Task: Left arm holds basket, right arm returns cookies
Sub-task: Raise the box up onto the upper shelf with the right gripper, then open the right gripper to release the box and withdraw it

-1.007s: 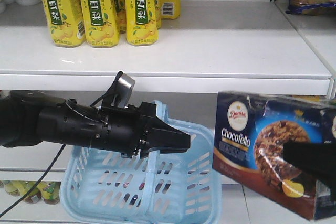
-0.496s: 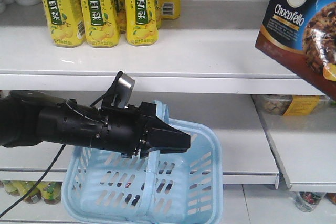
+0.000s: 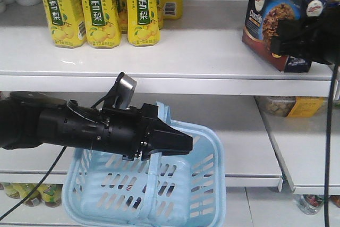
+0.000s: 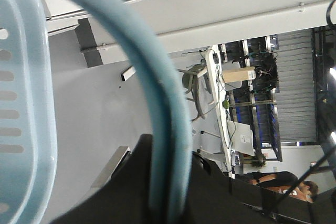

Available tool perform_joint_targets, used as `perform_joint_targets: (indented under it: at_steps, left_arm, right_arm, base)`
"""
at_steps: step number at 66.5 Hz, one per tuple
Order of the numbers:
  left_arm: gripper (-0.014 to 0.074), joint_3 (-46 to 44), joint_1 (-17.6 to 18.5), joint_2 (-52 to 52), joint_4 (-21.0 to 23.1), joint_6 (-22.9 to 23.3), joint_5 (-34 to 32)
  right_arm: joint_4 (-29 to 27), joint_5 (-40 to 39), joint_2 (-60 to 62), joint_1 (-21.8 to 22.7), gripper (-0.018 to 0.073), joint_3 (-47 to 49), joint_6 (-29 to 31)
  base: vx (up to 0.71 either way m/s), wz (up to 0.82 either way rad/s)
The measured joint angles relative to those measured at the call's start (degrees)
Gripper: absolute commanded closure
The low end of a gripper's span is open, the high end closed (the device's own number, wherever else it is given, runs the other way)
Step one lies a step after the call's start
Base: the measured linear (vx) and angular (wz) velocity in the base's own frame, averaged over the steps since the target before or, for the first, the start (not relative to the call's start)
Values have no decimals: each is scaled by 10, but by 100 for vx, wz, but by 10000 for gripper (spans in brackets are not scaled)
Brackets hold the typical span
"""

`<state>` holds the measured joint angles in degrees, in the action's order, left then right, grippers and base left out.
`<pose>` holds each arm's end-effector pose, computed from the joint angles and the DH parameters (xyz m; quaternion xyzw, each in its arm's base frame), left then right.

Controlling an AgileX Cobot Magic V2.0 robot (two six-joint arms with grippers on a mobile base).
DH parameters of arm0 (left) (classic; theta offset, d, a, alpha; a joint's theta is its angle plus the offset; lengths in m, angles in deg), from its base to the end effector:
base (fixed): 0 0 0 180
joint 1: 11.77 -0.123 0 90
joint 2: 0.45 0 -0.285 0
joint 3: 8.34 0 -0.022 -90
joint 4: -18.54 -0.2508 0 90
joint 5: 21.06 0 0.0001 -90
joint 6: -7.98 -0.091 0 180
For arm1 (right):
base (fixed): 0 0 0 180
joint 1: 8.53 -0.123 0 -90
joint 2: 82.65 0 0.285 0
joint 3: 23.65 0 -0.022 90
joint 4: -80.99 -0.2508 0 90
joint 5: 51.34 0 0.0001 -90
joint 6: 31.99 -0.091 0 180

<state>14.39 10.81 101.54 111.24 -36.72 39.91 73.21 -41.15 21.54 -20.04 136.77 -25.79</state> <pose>0.2615 -0.1949 0.2550 0.0638 0.7856 -0.6096 0.0843 0.2637 0.0559 0.3733 -0.0769 0.7922 0.0778 0.6004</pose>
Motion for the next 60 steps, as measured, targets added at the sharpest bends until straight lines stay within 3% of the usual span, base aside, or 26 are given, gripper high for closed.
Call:
perform_joint_targets:
  at_steps: [13,24,43,60]
  left_arm:
    - [599,0,0,0,0,0,0]
    - [599,0,0,0,0,0,0]
    - [599,0,0,0,0,0,0]
    - [599,0,0,0,0,0,0]
  right_arm:
    - [2,-71,-63,0,356,1,5]
    - [2,-91,-78,0,259,3,5]
    - [-1,-54,-80,0,50,2,5]
    - [-1,-22,-66,0,13,2,5]
  base:
    - [0,0]
    - [0,0]
    - [0,0]
    - [0,0]
